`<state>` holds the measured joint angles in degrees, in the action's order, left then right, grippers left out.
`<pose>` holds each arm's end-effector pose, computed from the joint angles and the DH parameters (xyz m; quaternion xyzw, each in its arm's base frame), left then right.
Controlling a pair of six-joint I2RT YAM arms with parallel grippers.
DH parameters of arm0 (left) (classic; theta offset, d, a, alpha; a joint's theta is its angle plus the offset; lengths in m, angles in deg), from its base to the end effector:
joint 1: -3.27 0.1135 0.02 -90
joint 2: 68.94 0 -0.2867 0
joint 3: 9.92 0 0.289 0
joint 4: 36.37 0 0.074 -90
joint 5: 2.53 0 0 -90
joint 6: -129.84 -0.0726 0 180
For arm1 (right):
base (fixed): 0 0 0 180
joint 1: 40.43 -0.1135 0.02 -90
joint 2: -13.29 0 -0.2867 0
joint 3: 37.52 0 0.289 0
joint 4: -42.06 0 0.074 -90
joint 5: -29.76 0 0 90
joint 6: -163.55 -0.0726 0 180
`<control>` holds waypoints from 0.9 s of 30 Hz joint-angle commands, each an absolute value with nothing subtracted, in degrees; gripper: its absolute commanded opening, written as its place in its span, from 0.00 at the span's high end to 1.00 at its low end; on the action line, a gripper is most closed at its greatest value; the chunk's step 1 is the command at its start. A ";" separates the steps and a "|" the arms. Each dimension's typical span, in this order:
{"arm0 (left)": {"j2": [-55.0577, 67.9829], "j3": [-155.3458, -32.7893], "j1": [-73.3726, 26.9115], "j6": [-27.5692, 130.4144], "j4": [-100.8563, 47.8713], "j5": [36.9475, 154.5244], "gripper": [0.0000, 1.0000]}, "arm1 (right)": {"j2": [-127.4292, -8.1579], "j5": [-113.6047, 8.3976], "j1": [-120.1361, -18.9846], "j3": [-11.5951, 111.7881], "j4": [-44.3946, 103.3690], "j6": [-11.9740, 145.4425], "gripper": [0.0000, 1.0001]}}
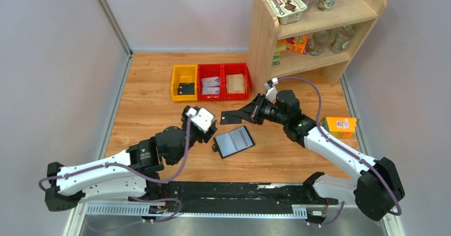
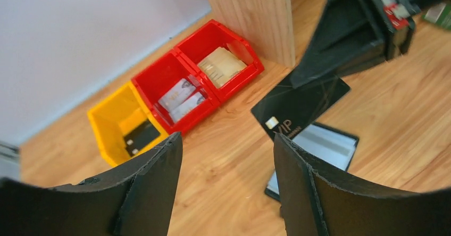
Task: Take the credit cards out of the card holder
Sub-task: Remove the credit card from the card holder.
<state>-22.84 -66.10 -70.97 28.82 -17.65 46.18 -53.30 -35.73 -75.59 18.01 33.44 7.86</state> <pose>0.1093 -0.2111 0.3514 0.3115 0.6778 -0.0920 0.6596 0.2456 0.2098 0.2740 0.0924 0.8029 0.5443 0.2248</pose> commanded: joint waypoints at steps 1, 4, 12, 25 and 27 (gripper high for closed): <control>-27.89 -64.01 -61.46 49.93 -11.65 60.29 0.28 | -49.47 -34.94 -74.71 15.34 43.60 12.55 1.00; -32.36 -60.23 -50.11 62.82 -13.13 77.12 0.27 | -48.15 -34.50 -74.54 13.14 47.47 13.87 1.00; -34.76 -45.91 -33.03 88.50 -40.51 100.29 0.26 | -46.30 -33.44 -74.53 7.69 57.05 15.28 1.00; -21.76 -39.47 -33.12 103.82 -68.07 103.38 0.26 | -47.62 -30.01 -74.54 4.08 69.54 13.26 1.00; -20.70 -40.18 -33.12 103.57 -68.07 104.08 0.26 | -48.14 -29.84 -74.62 3.64 71.56 12.64 1.00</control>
